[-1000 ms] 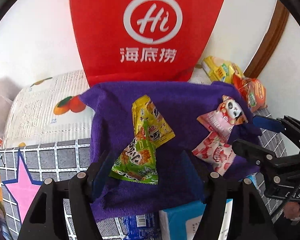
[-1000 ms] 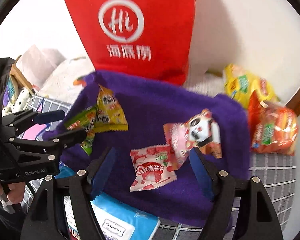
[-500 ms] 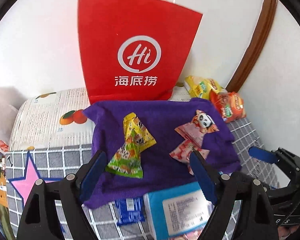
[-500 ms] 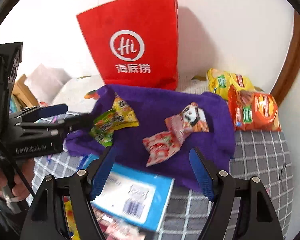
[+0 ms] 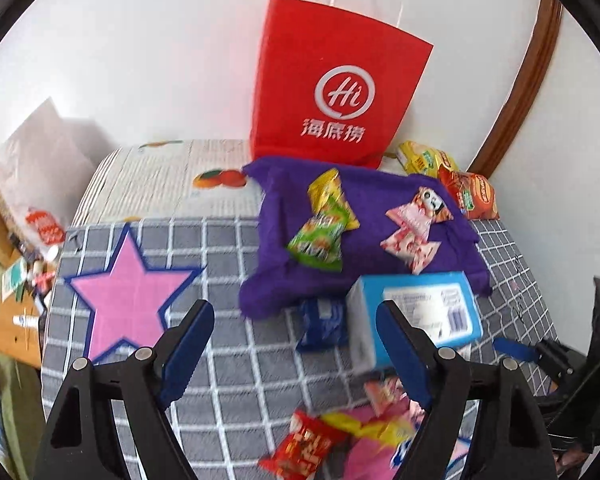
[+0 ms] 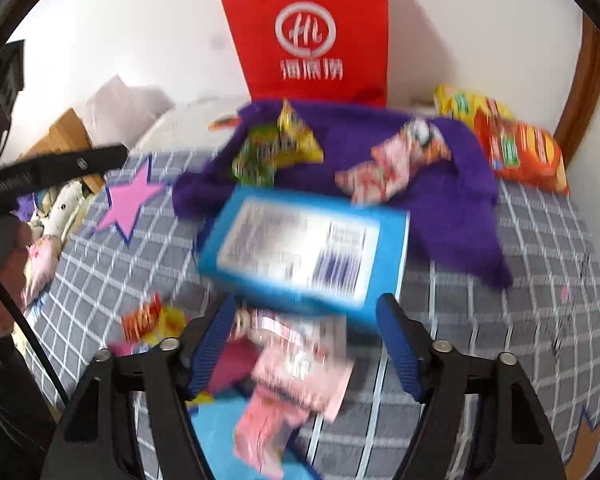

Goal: Organize snacks
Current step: 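Move both open tools back toward the snacks beside the blue box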

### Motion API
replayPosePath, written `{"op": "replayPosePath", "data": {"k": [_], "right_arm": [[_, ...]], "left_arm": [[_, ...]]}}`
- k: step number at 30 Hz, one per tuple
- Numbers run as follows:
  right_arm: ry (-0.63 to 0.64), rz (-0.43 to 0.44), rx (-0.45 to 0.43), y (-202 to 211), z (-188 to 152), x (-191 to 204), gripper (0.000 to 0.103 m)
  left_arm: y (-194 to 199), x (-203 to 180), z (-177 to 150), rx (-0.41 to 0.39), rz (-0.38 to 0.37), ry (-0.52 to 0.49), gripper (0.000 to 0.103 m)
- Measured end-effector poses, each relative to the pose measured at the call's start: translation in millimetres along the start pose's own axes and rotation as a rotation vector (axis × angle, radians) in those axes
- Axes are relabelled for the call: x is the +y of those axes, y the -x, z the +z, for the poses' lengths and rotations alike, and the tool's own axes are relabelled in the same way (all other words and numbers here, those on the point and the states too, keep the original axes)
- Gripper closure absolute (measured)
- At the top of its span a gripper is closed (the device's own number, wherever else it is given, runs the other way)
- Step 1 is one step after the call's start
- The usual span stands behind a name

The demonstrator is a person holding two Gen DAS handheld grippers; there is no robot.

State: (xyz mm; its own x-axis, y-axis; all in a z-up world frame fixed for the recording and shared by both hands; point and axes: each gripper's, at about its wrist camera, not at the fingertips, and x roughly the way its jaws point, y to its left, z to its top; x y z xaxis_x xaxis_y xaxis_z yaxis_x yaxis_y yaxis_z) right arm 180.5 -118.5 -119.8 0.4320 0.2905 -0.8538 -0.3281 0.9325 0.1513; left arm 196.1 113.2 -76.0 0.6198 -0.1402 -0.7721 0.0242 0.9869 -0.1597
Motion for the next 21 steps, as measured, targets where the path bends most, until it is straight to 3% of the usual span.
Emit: {"op": "replayPosePath", "data": {"k": [4,10,17,20,21], "right_arm": [[-0.036,0.042,0.038,-1,-34,0,0.036],[-0.025,0.003,0.064,-9,-74,17,0.036],[-0.045,0.005,0.086,-30,-95,24,0.037],[-0.025,-0.046,0.072,-37,-98,27,0.041],[-0.014,-0.063,0.062,-37,-98,30,0.047]], "left_arm": [[3,2,-21,0.003,0.021,-0.003,0.022],[4,0,-45,0.013,0.008,-0.009,0.022],[0,7,-70,0.029,0.015,-0.029,0.022],[-5,10,-81,0.05,0.012,-0.062,0.022],[-7,9,-84,0.053,0.02,-0.08,0.022]]}}
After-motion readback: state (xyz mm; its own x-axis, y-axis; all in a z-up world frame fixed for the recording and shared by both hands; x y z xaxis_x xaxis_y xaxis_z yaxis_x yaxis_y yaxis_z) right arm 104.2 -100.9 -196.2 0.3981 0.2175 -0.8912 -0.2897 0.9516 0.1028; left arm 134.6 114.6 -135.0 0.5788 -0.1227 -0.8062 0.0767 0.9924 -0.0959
